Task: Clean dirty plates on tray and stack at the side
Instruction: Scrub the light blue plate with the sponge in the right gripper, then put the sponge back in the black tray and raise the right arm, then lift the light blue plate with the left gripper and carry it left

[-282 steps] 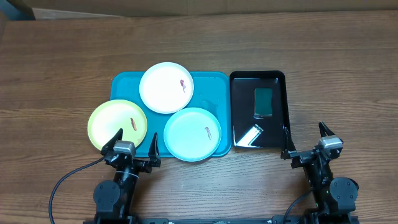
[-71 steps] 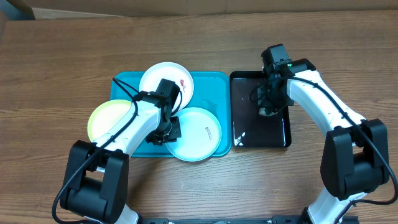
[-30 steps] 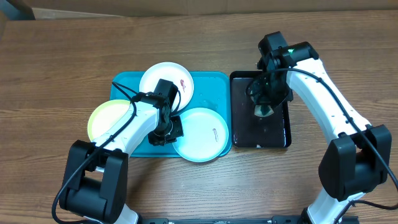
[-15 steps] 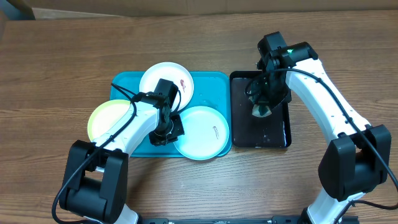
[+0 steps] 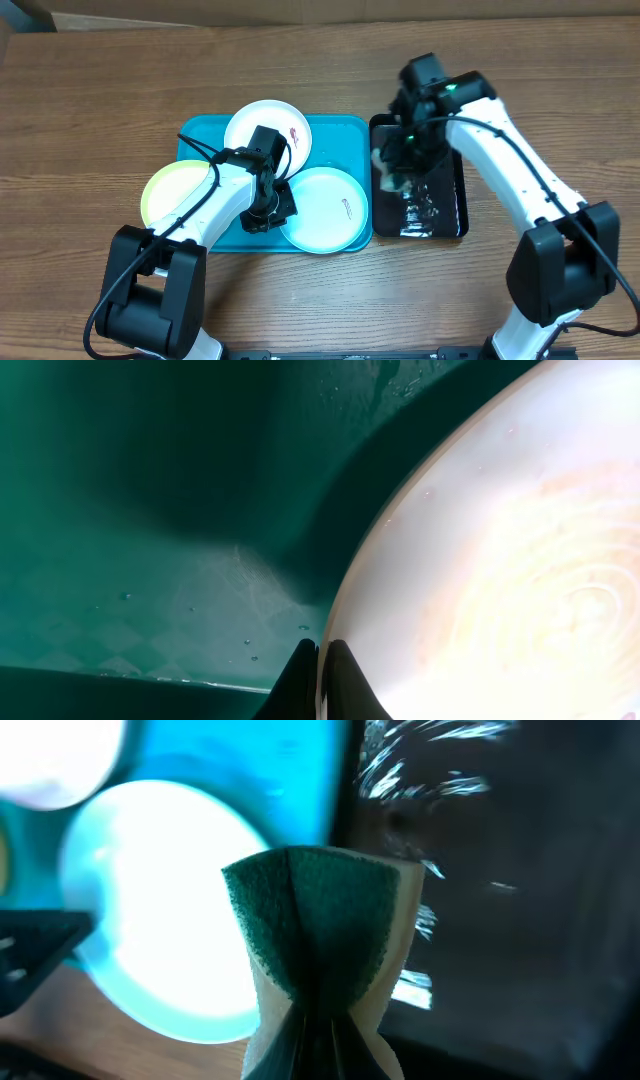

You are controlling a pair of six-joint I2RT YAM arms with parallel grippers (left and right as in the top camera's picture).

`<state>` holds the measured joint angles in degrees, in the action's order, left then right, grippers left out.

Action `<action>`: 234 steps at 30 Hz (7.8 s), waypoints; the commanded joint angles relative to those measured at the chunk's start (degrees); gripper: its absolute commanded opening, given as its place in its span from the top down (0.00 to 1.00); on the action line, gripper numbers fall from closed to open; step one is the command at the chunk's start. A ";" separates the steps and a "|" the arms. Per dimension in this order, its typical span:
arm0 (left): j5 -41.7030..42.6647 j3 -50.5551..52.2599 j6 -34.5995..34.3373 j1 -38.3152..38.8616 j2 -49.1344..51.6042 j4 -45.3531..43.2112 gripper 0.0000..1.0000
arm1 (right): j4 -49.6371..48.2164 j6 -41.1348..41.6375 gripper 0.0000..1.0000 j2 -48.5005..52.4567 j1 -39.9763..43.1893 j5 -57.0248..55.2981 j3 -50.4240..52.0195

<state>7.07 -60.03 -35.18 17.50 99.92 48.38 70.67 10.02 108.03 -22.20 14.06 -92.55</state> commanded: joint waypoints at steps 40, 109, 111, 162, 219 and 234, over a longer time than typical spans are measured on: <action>-1.01 0.37 -1.27 -0.22 0.17 0.44 0.96 | -4.70 15.78 0.96 12.39 -19.37 -23.47 -0.39; 0.00 0.42 -0.81 -0.15 0.17 1.27 0.79 | -22.10 1.68 0.96 -1.29 11.82 -8.59 16.22; -0.02 0.42 -0.74 -0.11 0.17 1.27 0.79 | -23.54 1.68 0.96 -1.29 11.82 -9.97 18.12; -2.84 -8.76 6.49 1.92 -0.68 9.53 0.96 | -9.90 1.70 0.00 -1.33 26.36 -9.97 -0.31; -46.88 -31.67 17.70 32.37 -0.66 1.92 0.96 | -9.90 1.70 0.00 -1.33 26.36 -9.97 -0.31; -72.08 -31.67 21.51 45.20 -0.66 1.92 0.96 | -9.92 1.70 0.00 -1.33 26.36 -9.97 -0.31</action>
<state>-56.18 -90.37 -14.37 61.69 99.88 50.57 61.06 11.79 107.39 4.12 4.23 -92.51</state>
